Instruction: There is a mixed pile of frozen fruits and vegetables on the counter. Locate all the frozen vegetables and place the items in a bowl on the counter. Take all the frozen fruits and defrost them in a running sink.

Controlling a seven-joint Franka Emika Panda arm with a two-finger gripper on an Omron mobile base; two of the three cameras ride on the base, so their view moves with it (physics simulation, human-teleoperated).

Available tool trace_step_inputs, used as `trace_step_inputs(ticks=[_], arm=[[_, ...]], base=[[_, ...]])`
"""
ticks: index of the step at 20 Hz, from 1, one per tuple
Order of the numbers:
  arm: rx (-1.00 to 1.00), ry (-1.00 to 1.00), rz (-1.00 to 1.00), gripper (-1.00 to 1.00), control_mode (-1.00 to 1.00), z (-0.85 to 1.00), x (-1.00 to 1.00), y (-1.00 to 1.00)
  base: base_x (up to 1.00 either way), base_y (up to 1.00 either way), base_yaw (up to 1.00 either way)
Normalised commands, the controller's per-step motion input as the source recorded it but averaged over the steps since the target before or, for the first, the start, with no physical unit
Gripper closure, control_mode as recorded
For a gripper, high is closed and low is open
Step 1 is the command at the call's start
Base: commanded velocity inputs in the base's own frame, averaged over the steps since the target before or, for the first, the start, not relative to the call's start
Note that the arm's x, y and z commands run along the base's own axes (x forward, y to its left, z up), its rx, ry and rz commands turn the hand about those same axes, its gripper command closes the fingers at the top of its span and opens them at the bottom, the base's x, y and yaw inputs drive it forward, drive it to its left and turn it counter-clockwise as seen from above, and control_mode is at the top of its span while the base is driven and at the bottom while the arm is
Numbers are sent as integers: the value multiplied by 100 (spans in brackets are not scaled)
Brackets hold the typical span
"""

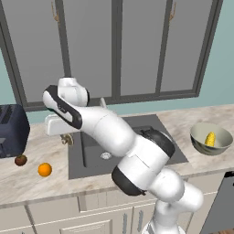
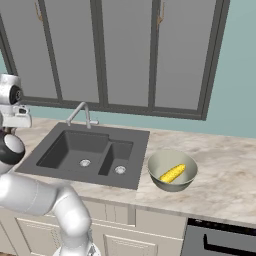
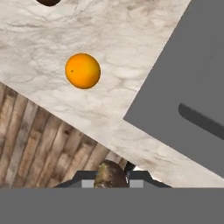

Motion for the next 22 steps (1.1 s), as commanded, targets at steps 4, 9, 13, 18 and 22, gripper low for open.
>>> trace_step_inputs(ticks=[4, 9, 13, 18, 22], arm=[[0, 0, -10, 100, -100, -12, 0, -47], [-2, 0, -8, 100, -100, -13, 0, -51], [-2, 2, -5, 100, -100, -7, 0, -55], [-4, 4, -6, 100, -100, 1, -1, -50], [-4, 2, -7, 100, -100, 2, -5, -46]], base=[[0, 0, 0], [0, 0, 0], [0, 0, 0], [0, 0, 0], [0, 0, 0]])
